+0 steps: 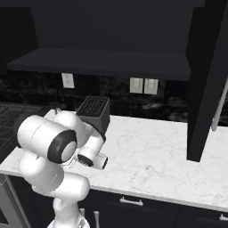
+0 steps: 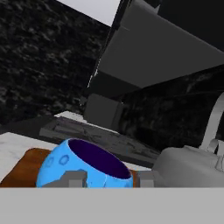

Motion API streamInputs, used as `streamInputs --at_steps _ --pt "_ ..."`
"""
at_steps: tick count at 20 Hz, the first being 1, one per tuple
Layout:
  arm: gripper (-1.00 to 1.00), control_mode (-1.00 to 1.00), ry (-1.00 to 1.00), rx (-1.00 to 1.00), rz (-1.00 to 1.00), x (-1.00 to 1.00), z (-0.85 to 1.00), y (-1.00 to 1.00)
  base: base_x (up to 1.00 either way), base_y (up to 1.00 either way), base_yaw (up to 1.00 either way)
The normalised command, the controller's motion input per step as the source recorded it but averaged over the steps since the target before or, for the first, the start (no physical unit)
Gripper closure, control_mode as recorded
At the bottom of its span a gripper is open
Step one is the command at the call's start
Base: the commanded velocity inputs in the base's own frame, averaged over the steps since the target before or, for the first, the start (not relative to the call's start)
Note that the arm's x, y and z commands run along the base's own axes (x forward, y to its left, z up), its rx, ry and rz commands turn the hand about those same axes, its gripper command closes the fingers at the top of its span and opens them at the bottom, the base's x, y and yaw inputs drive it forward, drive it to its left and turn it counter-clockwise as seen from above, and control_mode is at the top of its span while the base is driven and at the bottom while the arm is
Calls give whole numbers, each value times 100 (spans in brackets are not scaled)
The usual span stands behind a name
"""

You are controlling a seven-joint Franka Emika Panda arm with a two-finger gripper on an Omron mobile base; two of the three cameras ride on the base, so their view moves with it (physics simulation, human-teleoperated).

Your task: Pick the kettle from the counter and place it on the tray. Then pick the mug from the cabinet and place it on the tray. Then close the cabinet doors.

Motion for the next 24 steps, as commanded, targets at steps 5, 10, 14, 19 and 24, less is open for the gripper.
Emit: streamInputs --at_steps 5,10,14,19,24 --pt "-100 -100 2 0 -14 -14 19 -2 0 0 0" --pt "-100 -100 0 0 -17 -67 52 -15 0 0 0" --pt "-100 -100 0 0 -22 -74 68 -5 0 0 0" --pt "-100 -100 0 -2 -25 -62 76 -11 0 0 0" --pt "-100 -100 1 -10 -27 -55 72 -19 0 0 0"
